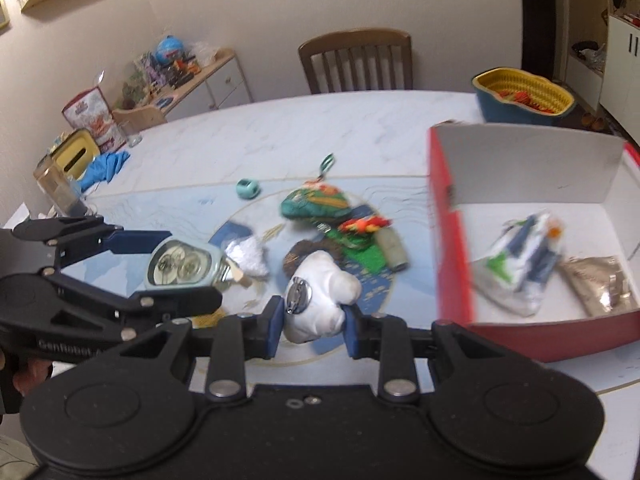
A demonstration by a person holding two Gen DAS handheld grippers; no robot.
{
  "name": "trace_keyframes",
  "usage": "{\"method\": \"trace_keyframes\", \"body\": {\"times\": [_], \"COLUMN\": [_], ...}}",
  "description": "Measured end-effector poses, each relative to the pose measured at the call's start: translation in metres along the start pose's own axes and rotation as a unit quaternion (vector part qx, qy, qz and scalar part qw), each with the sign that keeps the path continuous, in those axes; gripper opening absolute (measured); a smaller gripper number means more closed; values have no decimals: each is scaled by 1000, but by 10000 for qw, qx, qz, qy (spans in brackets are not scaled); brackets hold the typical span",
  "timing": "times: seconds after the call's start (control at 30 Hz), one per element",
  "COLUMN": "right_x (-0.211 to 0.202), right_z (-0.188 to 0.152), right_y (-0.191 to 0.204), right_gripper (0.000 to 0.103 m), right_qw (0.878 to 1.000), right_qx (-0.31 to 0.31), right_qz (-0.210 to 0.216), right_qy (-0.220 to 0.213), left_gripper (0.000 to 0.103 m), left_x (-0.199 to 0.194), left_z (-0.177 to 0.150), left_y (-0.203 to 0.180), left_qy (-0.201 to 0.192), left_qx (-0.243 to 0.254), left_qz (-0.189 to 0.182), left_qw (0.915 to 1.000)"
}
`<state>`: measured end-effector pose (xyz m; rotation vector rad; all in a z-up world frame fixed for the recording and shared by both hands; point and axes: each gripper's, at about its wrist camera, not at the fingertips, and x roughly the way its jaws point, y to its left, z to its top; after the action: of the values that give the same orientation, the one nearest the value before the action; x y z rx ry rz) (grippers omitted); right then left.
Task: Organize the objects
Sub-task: 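Carry the dispenser and plush toy into the shoebox and open both tools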
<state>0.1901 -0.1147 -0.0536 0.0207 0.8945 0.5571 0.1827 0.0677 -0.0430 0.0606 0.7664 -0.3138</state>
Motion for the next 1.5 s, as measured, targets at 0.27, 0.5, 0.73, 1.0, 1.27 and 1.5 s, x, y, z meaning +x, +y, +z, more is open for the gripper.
{"method": "trace_keyframes", "body": {"times": [0.27, 0.5, 0.73, 1.0, 1.27, 1.5], "right_x": [-34, -53, -53, -19, 24, 51], "right_z": [13, 25, 38, 53, 59, 61], "right_y": [-60, -129, -192, -236, -251, -269], "right_gripper": [29, 29, 29, 29, 29, 29], "right_qw": [9993, 9979, 9968, 9968, 9957, 9908], "right_qx": [58, 130, 243, 397, 227, 536], "right_qz": [-206, -494, -705, -696, -661, -622], "right_qy": [-312, -404, -300, 2, 604, 1072], "left_gripper": [80, 80, 80, 80, 80, 80], "left_x": [28, 60, 98, 151, 202, 228], "left_z": [42, 73, 97, 111, 114, 114], "left_y": [-50, -101, -147, -177, -184, -187], "left_qy": [-98, -63, 152, 633, 1237, 1511], "left_qx": [104, 270, 481, 596, 660, 773], "left_qz": [-54, -153, -199, -104, 33, 166], "left_qw": [9999, 9995, 9985, 9962, 9901, 9854]}}
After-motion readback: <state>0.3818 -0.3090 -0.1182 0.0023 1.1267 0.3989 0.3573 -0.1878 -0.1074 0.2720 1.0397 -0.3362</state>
